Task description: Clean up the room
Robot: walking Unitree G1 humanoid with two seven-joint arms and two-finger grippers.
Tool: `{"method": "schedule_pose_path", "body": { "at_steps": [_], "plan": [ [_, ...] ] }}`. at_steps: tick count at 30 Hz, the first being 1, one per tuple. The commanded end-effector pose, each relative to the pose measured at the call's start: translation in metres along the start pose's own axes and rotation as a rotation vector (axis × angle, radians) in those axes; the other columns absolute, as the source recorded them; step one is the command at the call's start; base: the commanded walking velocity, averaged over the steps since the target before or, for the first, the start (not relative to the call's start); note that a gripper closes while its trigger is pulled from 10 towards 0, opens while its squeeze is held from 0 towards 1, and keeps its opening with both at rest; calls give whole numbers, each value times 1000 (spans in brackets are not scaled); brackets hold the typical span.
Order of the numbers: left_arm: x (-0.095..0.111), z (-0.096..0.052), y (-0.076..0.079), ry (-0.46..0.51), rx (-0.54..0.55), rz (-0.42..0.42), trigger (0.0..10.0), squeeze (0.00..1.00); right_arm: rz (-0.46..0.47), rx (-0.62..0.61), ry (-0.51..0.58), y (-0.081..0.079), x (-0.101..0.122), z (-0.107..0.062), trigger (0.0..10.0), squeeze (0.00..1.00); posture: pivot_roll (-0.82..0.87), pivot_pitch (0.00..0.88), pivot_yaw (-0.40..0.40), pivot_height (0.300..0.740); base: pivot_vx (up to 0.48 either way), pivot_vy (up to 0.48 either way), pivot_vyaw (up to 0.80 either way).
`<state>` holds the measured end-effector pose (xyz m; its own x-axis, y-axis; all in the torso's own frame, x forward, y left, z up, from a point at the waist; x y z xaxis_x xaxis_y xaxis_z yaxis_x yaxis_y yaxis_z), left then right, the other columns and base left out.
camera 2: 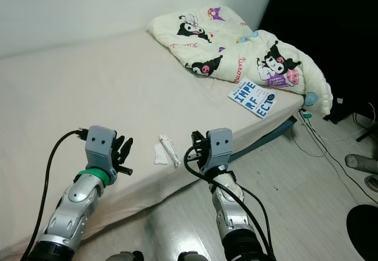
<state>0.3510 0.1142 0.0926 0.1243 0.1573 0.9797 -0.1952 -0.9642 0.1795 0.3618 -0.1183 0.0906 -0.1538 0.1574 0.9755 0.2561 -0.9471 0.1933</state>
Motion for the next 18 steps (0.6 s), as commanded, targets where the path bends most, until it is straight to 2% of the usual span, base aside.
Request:
{"method": "schedule_pose_path", "body": {
  "at_steps": [1,18],
  "plan": [
    [-7,-1,-5,-26,15,5,10000,0,-4,-19,-24,4,-8,-5,10000,0,11,96,19,720,0,0,0],
    [-7,-1,-11,-28,36,20,10000,0,-3,-34,-19,7,-6,-3,10000,0,14,97,20,670,0,0,0]
  ]
}}
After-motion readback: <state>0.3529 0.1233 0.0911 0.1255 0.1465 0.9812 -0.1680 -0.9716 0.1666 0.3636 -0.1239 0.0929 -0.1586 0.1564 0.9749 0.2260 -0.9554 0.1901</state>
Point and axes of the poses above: a point about 5 cm out from each wrist's last joint towards the gripper, its own z axis pointing out of the wrist towards the gripper, its own x axis along the axis of the wrist's last joint, y = z × x, the point moved 5 cm from there along z, pointing out of the wrist towards the gripper, and after that the axes turned 15 degrees about -z, right-handed, at the moved point
